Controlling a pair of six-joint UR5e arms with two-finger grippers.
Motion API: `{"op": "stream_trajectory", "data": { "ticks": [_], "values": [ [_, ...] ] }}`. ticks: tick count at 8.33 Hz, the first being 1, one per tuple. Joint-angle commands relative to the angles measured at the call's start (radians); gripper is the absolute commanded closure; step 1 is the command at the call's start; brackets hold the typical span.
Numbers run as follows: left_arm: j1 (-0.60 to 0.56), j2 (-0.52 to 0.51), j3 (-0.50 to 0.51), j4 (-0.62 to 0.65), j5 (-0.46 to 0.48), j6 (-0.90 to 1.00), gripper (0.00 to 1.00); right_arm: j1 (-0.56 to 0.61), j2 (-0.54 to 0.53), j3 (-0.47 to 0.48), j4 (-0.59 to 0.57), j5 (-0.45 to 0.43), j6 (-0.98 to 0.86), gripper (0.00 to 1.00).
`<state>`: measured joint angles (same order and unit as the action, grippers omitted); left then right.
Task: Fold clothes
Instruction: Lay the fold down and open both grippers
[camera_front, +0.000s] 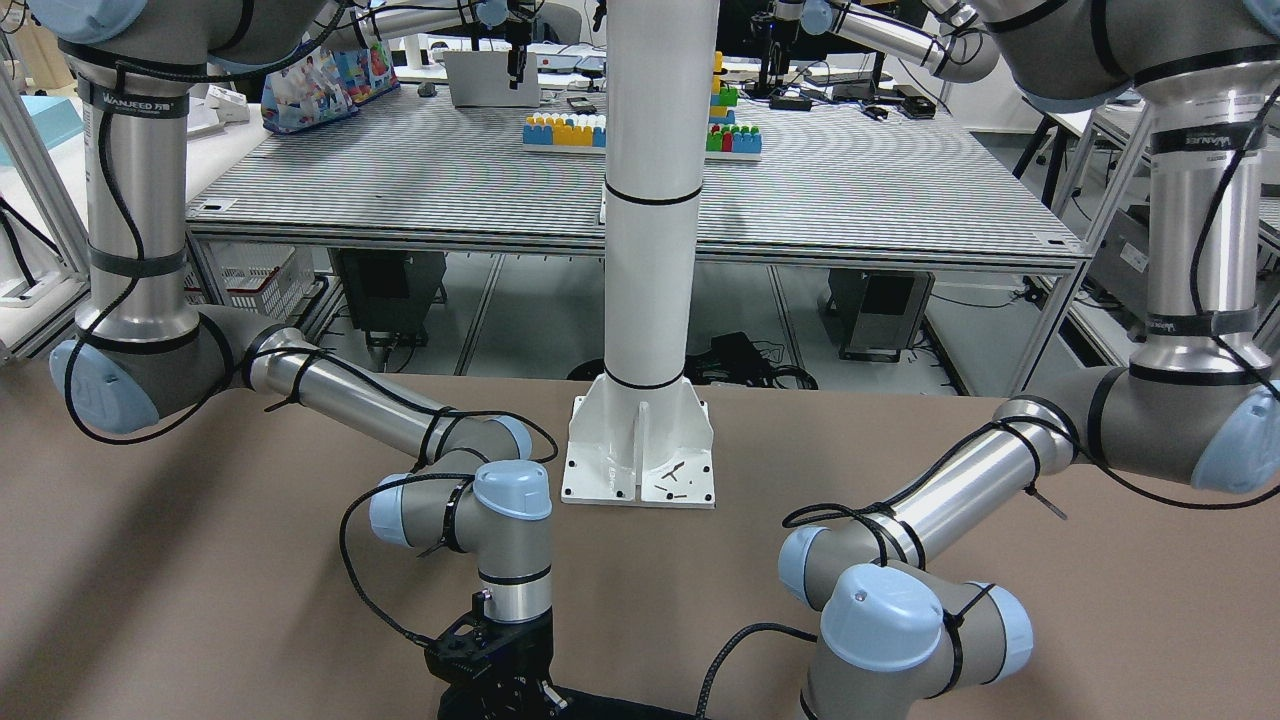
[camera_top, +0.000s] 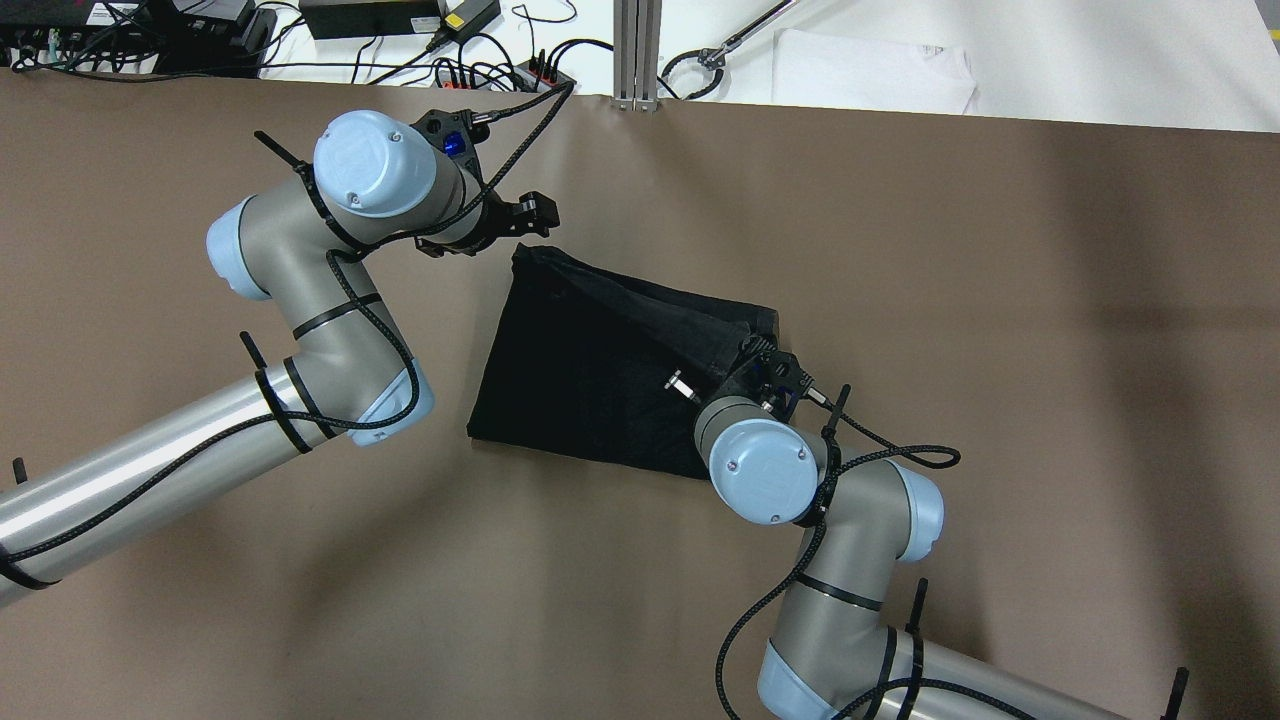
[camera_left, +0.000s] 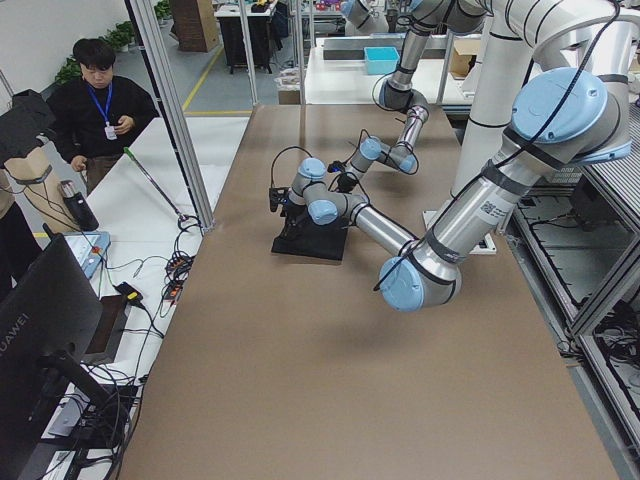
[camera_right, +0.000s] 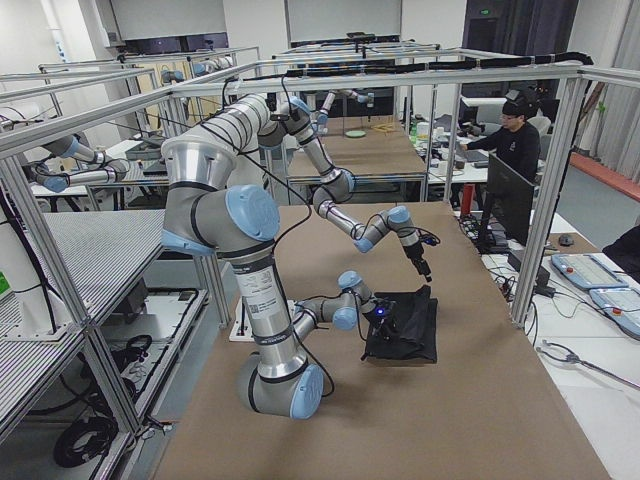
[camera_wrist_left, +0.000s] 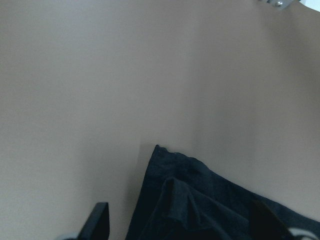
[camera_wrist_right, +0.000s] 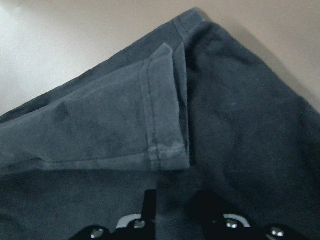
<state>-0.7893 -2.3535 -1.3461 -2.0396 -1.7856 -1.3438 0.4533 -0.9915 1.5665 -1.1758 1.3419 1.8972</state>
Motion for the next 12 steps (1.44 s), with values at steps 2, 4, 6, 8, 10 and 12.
{"op": "stream_trajectory", "data": {
  "ticks": [2, 4, 6, 8, 10, 12],
  "values": [
    [0.001, 0.026, 0.001, -0.037, 0.002, 0.002, 0.00, 0.040, 0.004, -0.013, 0.007, -0.021, -0.010, 1.00],
    [0.001, 0.029, -0.001, -0.037, 0.005, 0.002, 0.00, 0.082, 0.007, -0.014, 0.010, -0.021, -0.017, 1.00],
    [0.001, 0.031, -0.001, -0.037, 0.006, 0.002, 0.00, 0.106, 0.022, -0.017, 0.010, -0.020, -0.018, 1.00],
    [-0.001, 0.031, -0.001, -0.037, 0.006, 0.002, 0.00, 0.161, 0.103, -0.159, 0.015, -0.018, -0.020, 1.00],
    [0.001, 0.030, -0.001, -0.037, 0.005, 0.002, 0.00, 0.220, 0.134, -0.275, 0.094, -0.007, -0.105, 1.00],
    [-0.001, 0.029, -0.001, -0.037, 0.002, 0.002, 0.00, 0.243, 0.137, -0.278, 0.097, 0.017, -0.224, 0.07]
  ]
}}
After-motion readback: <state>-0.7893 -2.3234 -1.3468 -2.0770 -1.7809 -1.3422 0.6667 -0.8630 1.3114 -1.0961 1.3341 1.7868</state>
